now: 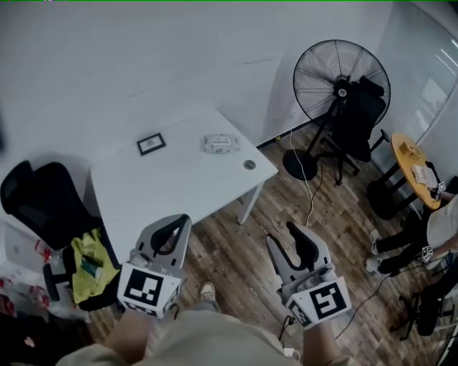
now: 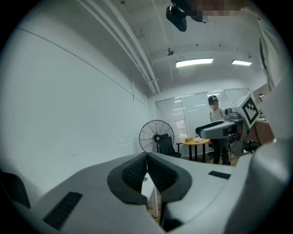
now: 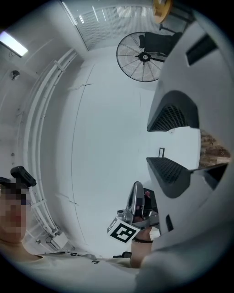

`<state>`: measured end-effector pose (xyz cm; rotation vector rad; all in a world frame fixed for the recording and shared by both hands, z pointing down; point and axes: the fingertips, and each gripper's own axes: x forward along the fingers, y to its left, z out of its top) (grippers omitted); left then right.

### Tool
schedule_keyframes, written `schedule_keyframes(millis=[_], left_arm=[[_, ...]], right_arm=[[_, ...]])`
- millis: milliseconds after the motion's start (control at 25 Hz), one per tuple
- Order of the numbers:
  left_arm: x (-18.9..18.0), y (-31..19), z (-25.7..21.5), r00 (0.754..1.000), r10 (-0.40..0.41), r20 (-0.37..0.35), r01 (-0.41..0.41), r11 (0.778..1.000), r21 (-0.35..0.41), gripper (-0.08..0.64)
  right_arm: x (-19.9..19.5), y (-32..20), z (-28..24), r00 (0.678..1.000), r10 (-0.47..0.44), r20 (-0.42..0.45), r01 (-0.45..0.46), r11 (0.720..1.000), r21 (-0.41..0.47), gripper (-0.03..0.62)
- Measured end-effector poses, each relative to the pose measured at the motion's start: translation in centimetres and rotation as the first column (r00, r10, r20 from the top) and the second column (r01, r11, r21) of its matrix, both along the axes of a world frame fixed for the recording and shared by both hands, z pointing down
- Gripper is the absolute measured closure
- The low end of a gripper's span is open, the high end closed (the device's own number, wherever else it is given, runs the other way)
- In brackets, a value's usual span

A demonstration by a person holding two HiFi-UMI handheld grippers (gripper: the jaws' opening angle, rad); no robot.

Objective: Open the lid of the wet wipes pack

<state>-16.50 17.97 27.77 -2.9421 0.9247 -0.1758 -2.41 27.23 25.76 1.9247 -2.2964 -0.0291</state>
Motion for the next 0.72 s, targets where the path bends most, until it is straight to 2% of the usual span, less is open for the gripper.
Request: schedule_keyframes(millis=[280, 440, 720], left_arm=[[0.7, -7.5, -0.5, 1.0, 0.029, 0.008, -0.029, 0.999, 0.024, 0.538], [1.4, -9.8, -0.2, 1.0, 0.027, -0.004, -0.027, 1.0, 0.016, 0.538], [3.5, -13.2, 2.0, 0.999, 0.037, 0.029, -0.037, 0.999, -0.008, 0.538]], right_arm=[[0.0, -7.5, 0.4, 1.0, 0.018, 0.001, -0.018, 1.0, -0.006, 0.416], [1.0, -9.8, 1.3, 1.0, 0.029, 0.0, -0.029, 0.999, -0.028, 0.416], [3.5, -14.1, 3.7, 0.999, 0.034, -0.009, -0.034, 0.998, -0.058, 0.416]])
